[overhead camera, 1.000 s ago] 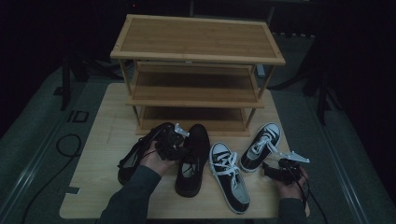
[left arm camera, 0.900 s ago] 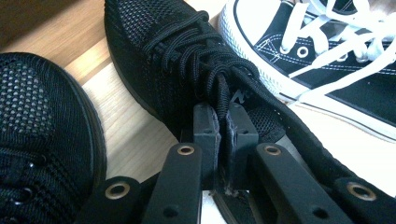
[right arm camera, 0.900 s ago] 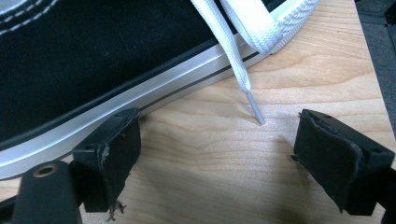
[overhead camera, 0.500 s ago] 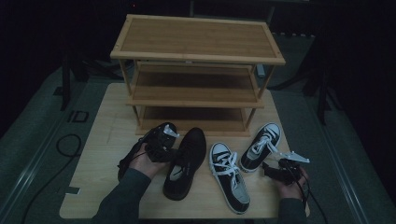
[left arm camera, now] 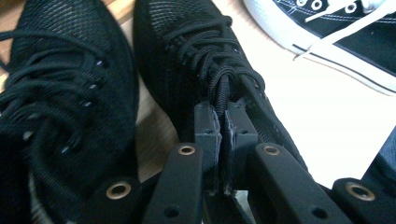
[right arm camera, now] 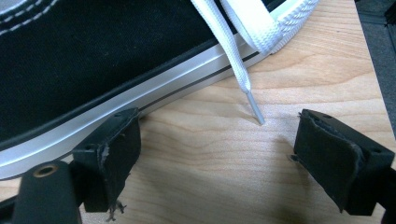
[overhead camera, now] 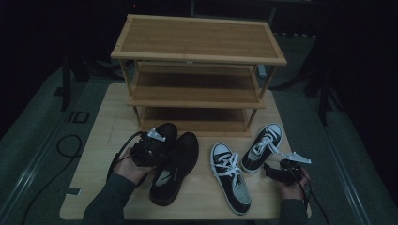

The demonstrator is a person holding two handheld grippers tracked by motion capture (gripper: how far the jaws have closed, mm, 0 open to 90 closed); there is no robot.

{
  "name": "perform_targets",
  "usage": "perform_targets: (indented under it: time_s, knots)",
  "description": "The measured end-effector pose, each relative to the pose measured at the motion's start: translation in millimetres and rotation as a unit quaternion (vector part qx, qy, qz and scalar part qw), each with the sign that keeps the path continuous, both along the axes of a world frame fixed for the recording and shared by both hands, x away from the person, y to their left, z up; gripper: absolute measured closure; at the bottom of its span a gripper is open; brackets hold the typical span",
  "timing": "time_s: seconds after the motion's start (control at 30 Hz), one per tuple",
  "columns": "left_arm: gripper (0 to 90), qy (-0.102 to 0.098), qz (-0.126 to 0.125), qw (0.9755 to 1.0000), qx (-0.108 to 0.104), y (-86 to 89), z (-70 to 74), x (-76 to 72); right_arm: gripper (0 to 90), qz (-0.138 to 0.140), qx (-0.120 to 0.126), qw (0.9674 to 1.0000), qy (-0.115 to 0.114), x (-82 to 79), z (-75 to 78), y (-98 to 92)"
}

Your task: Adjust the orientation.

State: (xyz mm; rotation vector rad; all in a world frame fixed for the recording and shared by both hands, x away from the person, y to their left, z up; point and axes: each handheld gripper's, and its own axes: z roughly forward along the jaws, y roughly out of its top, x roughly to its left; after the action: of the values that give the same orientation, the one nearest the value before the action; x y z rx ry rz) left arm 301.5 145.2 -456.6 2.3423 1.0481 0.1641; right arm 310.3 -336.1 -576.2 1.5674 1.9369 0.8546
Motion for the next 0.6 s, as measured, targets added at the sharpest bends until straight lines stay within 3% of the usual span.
perform_targets:
  time_s: [0.3, 0.6]
  knots:
    - [86.0, 0.000, 0.015, 0.9999, -0.005, 22.0, 0.2, -4.5, 14.4, 0.000, 0.000, 1.0000, 0.000, 0.0, 0.0, 0.0]
    - [84.8, -0.008, 0.011, 0.9999, -0.004, 24.5, -1.0, -8.0, 14.4, 0.000, 0.000, 1.0000, 0.000, 0.0, 0.0, 0.0]
